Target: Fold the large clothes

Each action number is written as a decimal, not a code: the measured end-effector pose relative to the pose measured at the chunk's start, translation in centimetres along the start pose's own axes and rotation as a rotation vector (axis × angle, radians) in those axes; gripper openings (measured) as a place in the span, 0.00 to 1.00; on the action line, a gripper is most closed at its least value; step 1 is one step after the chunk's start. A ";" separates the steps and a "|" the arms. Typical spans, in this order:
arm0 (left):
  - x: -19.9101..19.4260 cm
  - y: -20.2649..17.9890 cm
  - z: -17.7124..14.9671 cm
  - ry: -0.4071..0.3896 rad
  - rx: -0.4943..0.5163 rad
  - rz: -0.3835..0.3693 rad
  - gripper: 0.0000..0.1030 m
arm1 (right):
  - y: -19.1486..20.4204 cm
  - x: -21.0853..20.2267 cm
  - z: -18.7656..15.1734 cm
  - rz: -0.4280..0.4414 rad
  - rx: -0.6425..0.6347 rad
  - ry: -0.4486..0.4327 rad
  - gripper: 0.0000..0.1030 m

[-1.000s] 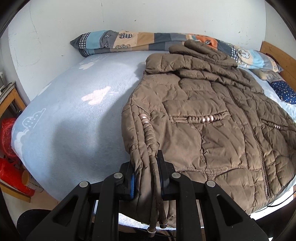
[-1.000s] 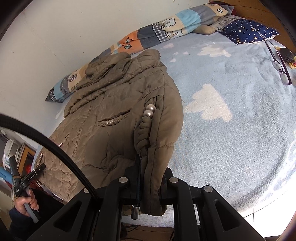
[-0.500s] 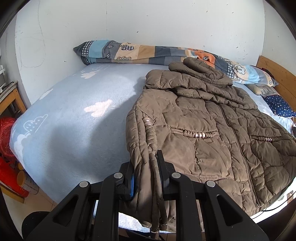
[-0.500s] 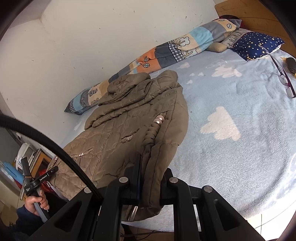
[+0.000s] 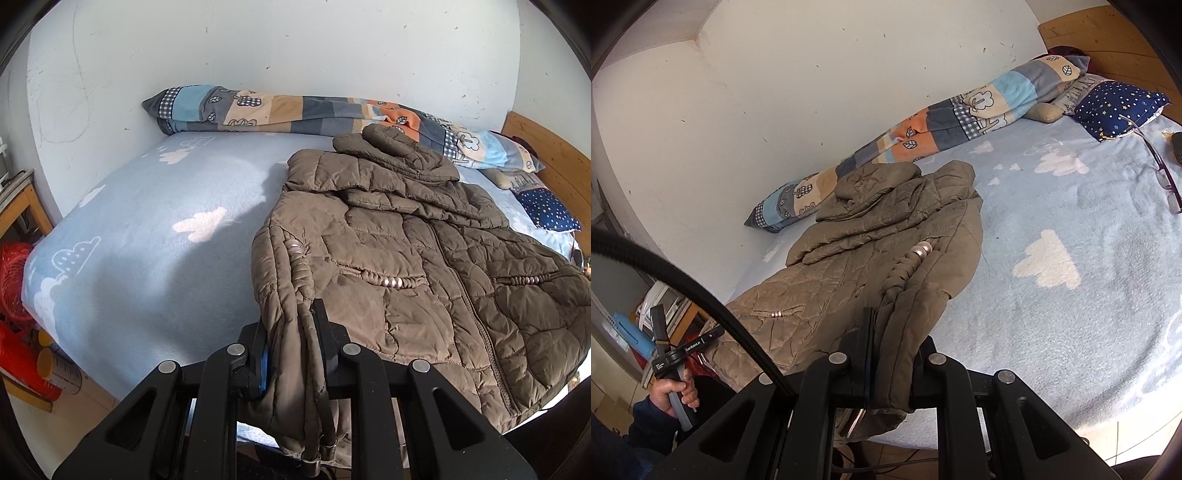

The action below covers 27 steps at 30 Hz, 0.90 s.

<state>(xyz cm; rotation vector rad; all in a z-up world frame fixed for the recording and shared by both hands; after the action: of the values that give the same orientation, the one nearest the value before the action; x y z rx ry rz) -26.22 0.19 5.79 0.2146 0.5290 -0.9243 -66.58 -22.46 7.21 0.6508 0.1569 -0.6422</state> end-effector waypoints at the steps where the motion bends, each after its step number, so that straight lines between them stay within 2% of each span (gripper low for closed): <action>1: 0.0 0.0 0.3 -0.003 0.001 -0.006 0.17 | 0.0 0.0 0.2 0.003 0.002 -0.002 0.13; 10: 0.5 -0.2 2.5 -0.015 0.019 -0.061 0.17 | 1.1 0.5 3.2 0.031 -0.030 -0.025 0.13; 22: 1.1 0.6 3.7 0.024 -0.029 -0.164 0.17 | 2.3 1.2 5.7 0.047 -0.065 -0.046 0.12; 27: 1.3 0.7 5.3 0.049 -0.070 -0.245 0.17 | 2.9 1.6 6.9 0.042 -0.089 -0.056 0.12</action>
<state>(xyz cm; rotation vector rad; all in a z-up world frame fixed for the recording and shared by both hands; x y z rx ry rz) -23.18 -2.41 9.56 0.1104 0.6413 -1.1383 -63.94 -25.71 13.62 0.5490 0.1190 -0.6086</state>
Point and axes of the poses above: each gripper's, at about its wrist camera, not at the fingertips, and x roughly the way its jaws point, y to its left, z to its top, the point moved 9 cm from there along x, roughly the way its jaws point, and after that the axes turned 12 degrees about -y, right-handed, at the moved point
